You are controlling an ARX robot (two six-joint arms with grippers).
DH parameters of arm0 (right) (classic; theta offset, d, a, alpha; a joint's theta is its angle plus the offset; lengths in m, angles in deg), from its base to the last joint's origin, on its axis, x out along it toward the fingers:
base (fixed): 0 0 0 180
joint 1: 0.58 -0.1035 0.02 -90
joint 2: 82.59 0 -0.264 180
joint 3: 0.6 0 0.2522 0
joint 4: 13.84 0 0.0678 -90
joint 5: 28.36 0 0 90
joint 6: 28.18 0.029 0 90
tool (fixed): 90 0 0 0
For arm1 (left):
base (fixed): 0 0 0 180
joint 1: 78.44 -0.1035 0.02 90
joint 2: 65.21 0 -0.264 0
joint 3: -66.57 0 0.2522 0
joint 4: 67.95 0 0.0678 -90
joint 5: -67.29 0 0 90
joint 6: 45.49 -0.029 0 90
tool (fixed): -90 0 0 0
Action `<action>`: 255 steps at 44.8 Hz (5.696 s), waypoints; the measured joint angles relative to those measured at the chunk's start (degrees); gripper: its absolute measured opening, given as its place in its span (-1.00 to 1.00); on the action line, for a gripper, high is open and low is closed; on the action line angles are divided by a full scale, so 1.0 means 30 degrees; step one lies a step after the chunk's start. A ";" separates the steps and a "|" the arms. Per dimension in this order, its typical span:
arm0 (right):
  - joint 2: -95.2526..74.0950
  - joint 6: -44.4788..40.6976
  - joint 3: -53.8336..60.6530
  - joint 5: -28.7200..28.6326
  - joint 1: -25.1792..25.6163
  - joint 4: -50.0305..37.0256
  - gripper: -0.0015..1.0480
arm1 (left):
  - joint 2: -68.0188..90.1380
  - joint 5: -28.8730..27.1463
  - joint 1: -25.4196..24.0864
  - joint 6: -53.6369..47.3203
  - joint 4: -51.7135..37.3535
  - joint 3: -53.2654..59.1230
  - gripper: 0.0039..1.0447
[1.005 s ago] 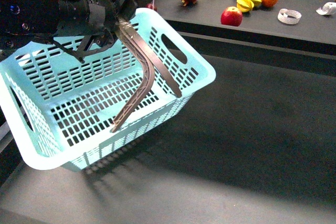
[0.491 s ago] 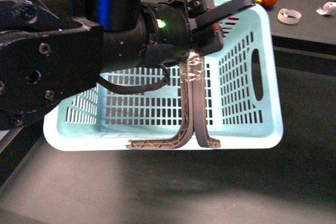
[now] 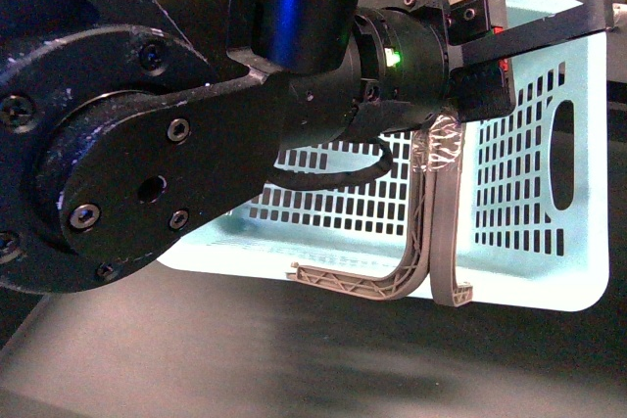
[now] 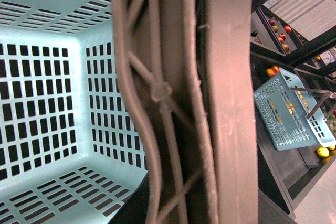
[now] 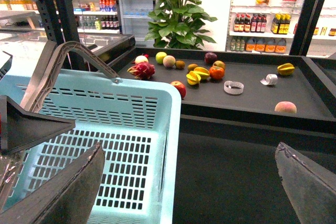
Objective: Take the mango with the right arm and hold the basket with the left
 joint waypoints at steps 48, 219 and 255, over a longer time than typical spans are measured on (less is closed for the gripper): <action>-0.6018 0.0051 -0.0816 0.4568 0.1158 -0.1129 0.85 | 0.0007 -0.0270 0.0138 -0.0138 -0.0255 -0.0044 -0.72; -3.3266 0.3701 -0.9085 -0.4707 0.5989 -1.3282 0.04 | 0.0007 -0.0306 0.0138 -0.0262 -0.0262 -0.0044 -0.72; -3.1875 0.3956 -1.0295 -0.1843 -0.2193 -1.2101 0.04 | 0.0007 -0.0306 0.0138 -0.0262 -0.0262 -0.0044 -0.72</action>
